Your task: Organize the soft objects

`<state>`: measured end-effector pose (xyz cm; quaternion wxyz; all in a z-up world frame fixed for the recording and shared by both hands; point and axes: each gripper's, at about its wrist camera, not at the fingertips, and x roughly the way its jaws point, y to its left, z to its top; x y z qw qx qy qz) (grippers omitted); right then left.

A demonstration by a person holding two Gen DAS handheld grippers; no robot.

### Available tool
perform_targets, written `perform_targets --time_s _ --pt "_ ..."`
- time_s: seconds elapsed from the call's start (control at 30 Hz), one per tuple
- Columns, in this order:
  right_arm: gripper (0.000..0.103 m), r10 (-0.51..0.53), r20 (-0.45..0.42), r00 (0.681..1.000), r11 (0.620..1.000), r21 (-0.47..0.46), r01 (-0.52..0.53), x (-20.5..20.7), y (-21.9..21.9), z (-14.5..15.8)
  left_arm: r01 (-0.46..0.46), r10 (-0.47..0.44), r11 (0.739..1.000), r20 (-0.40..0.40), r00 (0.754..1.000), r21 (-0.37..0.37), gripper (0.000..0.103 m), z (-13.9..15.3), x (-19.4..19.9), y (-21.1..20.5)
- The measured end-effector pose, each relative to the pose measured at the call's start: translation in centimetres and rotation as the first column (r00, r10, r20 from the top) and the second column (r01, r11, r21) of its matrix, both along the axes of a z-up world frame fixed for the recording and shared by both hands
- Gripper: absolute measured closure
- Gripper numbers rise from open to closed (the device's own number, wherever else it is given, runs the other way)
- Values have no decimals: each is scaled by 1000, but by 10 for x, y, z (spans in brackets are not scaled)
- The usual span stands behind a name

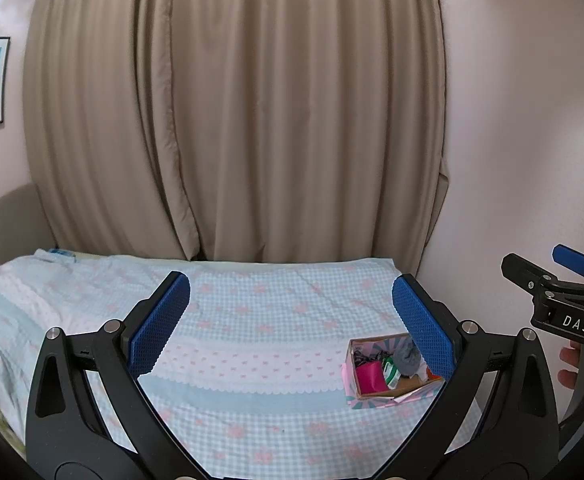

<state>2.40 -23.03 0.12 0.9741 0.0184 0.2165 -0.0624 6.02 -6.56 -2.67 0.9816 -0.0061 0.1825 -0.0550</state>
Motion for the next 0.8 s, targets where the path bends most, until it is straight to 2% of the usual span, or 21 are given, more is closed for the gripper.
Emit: perform_targets --time_s 0.8 --pt "1 4 4 1000 1000 1 -4 1 -10 2 -10 10 1000 8 1000 14 2 1 -3 -6"
